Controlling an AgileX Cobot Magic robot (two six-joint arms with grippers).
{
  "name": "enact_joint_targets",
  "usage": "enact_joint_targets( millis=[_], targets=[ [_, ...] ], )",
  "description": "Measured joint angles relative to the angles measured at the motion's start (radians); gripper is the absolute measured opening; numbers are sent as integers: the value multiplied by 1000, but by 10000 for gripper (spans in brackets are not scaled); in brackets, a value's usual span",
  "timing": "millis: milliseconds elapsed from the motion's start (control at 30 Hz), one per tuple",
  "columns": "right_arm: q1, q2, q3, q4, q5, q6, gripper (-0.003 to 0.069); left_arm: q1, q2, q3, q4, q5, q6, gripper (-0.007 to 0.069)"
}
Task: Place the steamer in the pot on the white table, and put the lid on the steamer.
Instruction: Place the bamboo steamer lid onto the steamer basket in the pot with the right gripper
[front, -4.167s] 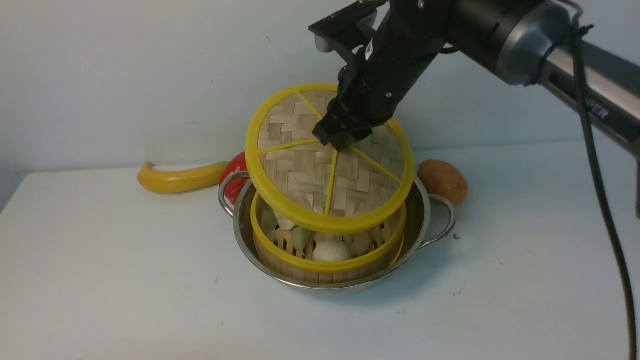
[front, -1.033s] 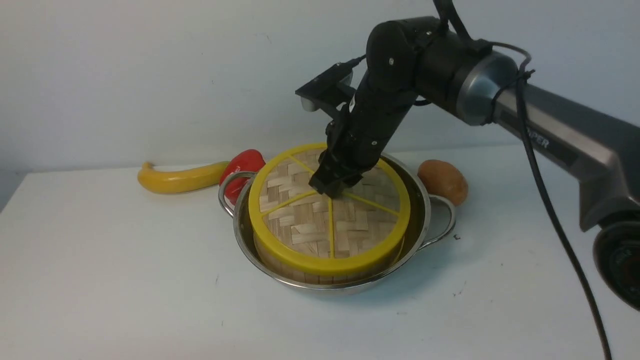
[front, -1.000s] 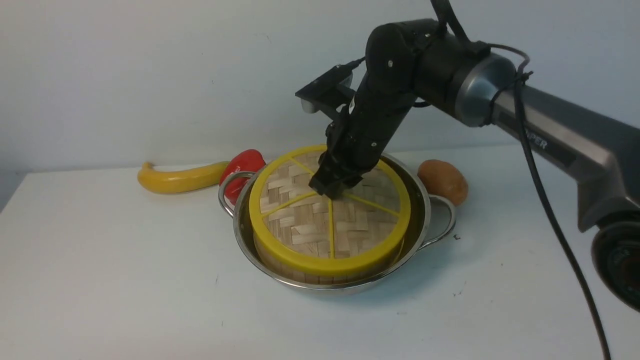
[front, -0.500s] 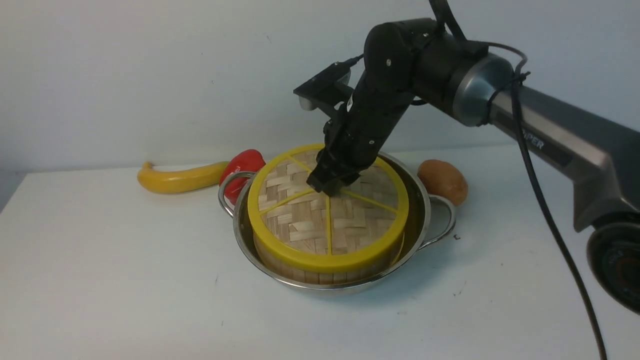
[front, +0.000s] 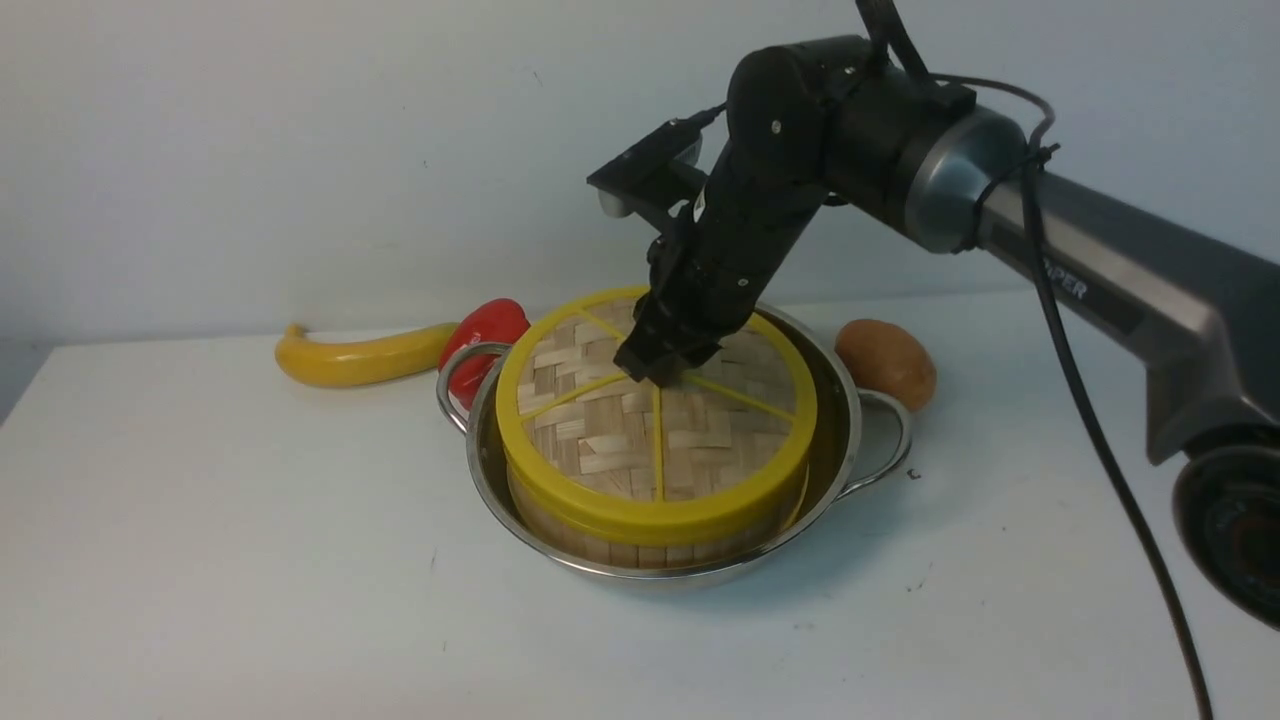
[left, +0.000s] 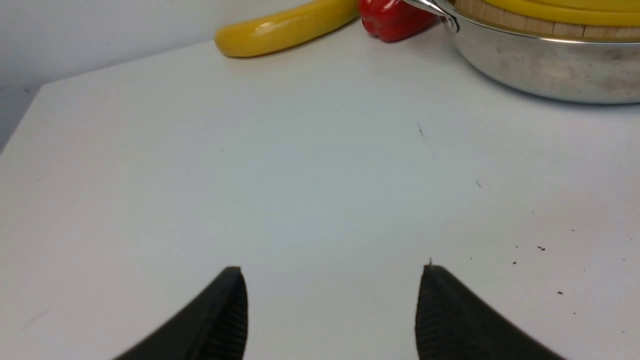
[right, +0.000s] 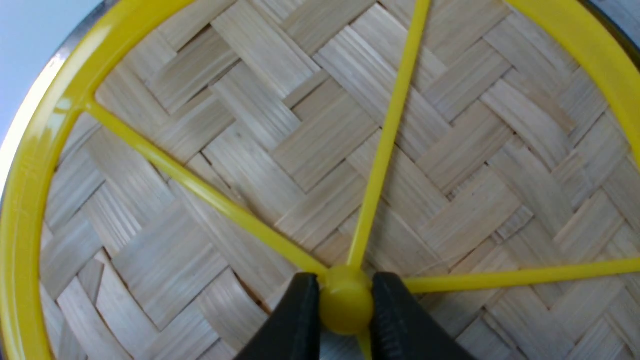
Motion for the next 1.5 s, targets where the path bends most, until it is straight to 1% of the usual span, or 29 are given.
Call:
enact_joint_targets(
  millis=[433,500,567,667,700,733,767,867,1033,1200,1300,1400,1500],
  targets=[
    [0,0,0,0,-1,0,113,0,0,0,0,0,0,421],
    [0,0,0,0,-1,-1,131,0,0,0,0,0,0,421],
    [0,0,-1,-2,-22,-4,202,0,0,0,0,0,0,421],
    [0,0,-2,-11,-28,-7,352,0,0,0,0,0,0,421],
    [0,0,-2,-12,-28,-7,387,0,0,0,0,0,0,421],
    [0,0,-2,-12,-28,-7,404,0,0,0,0,0,0,421],
    [0,0,-2,-13,-30,-7,460,0,0,0,0,0,0,421],
    [0,0,-2,-16,-35,-7,514,0,0,0,0,0,0,421],
    [0,-22,-2,-29,-34,-7,524,0,0,0,0,0,0,421],
    [0,-123,-2,-46,-36,-5,514,0,0,0,0,0,0,421],
    [0,-191,-2,-70,-36,17,494,0,0,0,0,0,0,421],
    [0,-291,-3,-108,-36,72,451,0,0,0,0,0,0,421],
    [0,-387,-5,-134,-44,119,391,0,0,0,0,0,0,421]
  ],
)
